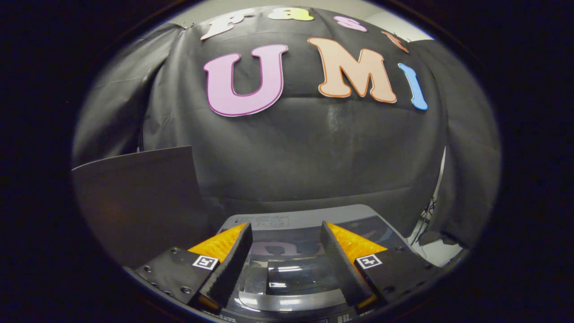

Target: Put the clothes into the washing machine and then close the washing machine lid.

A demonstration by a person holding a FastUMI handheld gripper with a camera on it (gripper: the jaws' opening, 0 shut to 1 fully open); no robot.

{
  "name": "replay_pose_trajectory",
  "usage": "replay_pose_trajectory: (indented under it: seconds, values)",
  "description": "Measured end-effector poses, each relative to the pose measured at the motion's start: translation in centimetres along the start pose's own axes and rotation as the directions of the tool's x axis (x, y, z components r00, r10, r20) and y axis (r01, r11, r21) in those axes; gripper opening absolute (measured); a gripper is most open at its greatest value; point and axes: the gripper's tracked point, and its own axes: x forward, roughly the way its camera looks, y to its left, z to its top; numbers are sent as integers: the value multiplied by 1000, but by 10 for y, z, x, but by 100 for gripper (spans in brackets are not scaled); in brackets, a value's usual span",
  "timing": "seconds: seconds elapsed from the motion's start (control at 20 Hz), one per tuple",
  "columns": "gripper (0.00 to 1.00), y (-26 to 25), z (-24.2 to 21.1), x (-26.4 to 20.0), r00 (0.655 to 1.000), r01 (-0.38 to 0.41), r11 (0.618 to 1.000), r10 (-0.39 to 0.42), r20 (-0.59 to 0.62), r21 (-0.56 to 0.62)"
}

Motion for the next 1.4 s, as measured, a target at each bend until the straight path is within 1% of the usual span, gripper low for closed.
replay_pose_trajectory:
  seconds: [0.15,0.35,0.5,0.65,0.75,0.85,0.9,0.95,1.05,1.15,1.25,1.4]
  values:
    - [96,-7,2,-7,1000,10,1000,-10,8,-15]
    - [96,-25,10,-23,999,43,998,-42,27,-39]
    - [96,-32,16,-45,999,24,1000,-23,44,-18]
    - [95,-47,14,-60,999,24,999,-25,29,29]
    - [95,-55,8,-71,1000,16,998,-16,-4,64]
    - [95,-63,-1,-85,999,10,998,-7,-44,69]
    - [95,-68,-5,-96,999,14,998,-11,-46,60]
    - [96,-69,-10,-105,999,1,999,2,-54,51]
    - [96,-75,-9,-126,1000,0,999,1,-25,50]
    - [96,-76,-10,-144,1000,2,996,-2,0,88]
    - [96,-71,-6,-161,1000,-12,992,9,28,129]
    - [97,-56,13,-188,995,-53,990,42,89,129]
